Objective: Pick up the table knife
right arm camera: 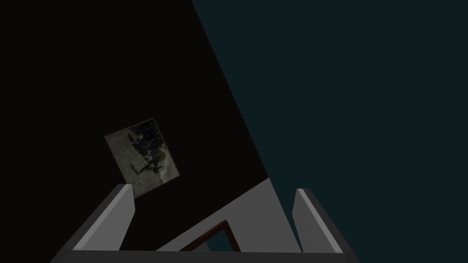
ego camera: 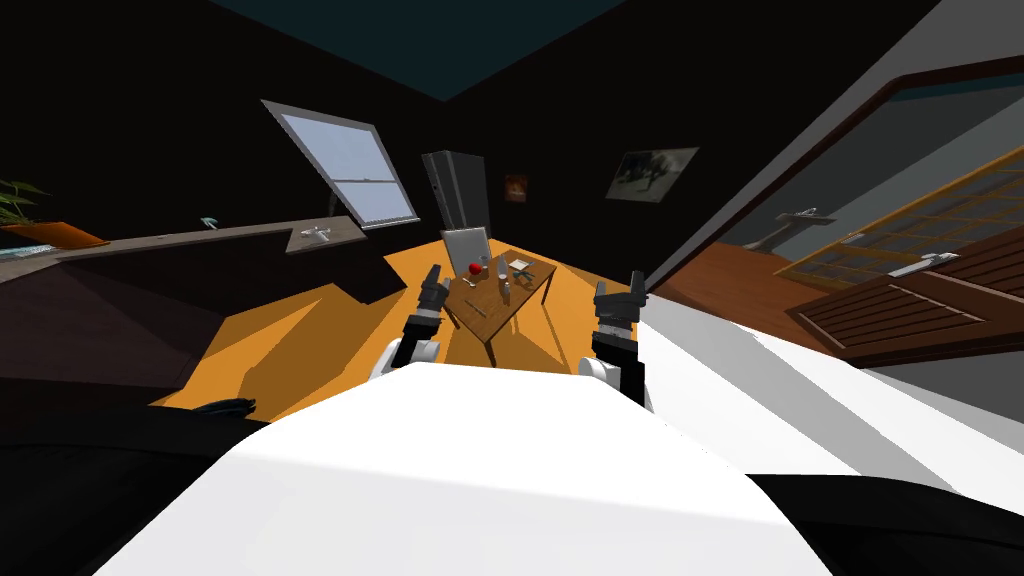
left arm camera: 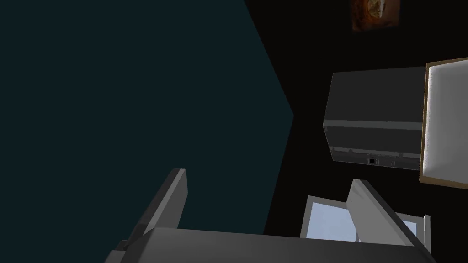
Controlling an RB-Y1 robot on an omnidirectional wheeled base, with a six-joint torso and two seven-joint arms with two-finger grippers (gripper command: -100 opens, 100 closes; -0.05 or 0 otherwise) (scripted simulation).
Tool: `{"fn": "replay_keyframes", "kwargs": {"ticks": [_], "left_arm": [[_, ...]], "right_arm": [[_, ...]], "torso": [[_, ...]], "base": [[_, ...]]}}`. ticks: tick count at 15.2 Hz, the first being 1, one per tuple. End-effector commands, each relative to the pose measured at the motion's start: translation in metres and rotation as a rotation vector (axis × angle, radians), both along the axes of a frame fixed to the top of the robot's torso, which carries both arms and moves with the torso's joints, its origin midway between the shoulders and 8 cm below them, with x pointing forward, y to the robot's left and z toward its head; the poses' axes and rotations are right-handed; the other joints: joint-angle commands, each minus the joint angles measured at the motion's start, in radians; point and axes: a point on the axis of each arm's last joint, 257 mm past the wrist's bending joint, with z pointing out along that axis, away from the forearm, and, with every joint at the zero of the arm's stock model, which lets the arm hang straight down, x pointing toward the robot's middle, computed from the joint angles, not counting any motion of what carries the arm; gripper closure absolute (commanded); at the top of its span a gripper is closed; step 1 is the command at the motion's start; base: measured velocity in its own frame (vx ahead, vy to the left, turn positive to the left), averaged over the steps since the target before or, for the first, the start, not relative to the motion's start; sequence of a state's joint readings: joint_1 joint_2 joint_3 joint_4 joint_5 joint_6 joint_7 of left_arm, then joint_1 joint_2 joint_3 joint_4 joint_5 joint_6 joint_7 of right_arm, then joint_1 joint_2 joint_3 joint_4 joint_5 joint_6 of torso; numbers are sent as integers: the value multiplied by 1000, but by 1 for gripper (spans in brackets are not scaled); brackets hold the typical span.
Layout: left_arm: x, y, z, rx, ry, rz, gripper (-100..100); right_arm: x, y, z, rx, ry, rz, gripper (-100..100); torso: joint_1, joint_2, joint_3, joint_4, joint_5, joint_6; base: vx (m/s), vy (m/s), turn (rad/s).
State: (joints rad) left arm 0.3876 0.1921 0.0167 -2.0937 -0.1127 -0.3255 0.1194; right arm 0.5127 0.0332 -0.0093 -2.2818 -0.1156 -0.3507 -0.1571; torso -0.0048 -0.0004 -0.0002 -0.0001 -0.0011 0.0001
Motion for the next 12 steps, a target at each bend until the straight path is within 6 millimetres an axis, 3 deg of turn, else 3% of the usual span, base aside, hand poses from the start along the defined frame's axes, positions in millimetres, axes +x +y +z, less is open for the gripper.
{"fn": "replay_keyframes", "kwargs": {"ticks": [1,7,8,12], "left_arm": [[11,6,-18,30,47,8,-100],[29,20,-70,82,172,36,-100],[36,27,-88,110,219,49,-100],[48,45,-127,167,320,81,-100]], "right_arm": [[0,0,0,0,0,0,0],[0,0,0,0,0,0,0],[0,0,0,0,0,0,0],[0,0,0,0,0,0,0]], "torso": [[0,0,0,0,0,0],[-2,-1,-1,0,0,0],[-1,-1,-1,0,0,0],[-1,-2,-1,0,0,0]], "base": [[9,-62,-37],[15,-77,-44],[18,-66,-48],[23,-76,-38]]}}
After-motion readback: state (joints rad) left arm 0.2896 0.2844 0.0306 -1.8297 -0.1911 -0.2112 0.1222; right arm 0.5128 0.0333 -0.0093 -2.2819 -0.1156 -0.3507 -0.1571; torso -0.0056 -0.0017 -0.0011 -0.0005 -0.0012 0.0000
